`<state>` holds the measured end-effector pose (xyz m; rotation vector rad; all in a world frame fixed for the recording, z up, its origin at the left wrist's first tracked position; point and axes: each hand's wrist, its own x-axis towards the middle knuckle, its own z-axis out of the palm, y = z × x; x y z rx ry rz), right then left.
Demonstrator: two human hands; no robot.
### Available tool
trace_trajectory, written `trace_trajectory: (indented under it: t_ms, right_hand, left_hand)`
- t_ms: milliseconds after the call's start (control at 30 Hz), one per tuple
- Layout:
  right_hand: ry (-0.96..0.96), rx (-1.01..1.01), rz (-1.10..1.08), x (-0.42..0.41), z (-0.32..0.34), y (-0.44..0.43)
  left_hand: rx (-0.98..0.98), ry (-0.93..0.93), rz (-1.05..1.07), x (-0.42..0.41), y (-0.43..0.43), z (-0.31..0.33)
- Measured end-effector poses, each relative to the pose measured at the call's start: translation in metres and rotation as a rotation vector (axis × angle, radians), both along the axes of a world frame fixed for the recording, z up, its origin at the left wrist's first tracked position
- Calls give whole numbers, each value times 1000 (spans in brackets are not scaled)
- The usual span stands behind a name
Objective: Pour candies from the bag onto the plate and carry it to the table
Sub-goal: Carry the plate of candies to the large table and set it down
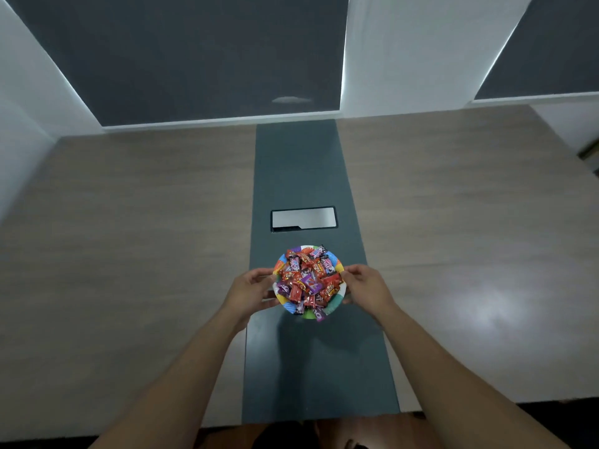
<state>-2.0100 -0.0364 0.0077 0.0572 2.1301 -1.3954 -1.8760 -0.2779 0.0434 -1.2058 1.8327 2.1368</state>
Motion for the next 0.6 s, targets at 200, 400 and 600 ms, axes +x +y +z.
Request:
trace_trajectory:
  t_ms: [200, 400, 600]
  right_hand:
    - [-10, 64, -33, -51, -22, -43]
    - [-31, 104, -39, -109, -49, -80]
    - [-59, 124, -21, -171, -93, -116]
  left_hand:
    - [-2, -41, -45, -59, -47, -20]
    - [0, -75, -42, -122, -80, -46]
    - [3, -90, -12, -182, -109, -90]
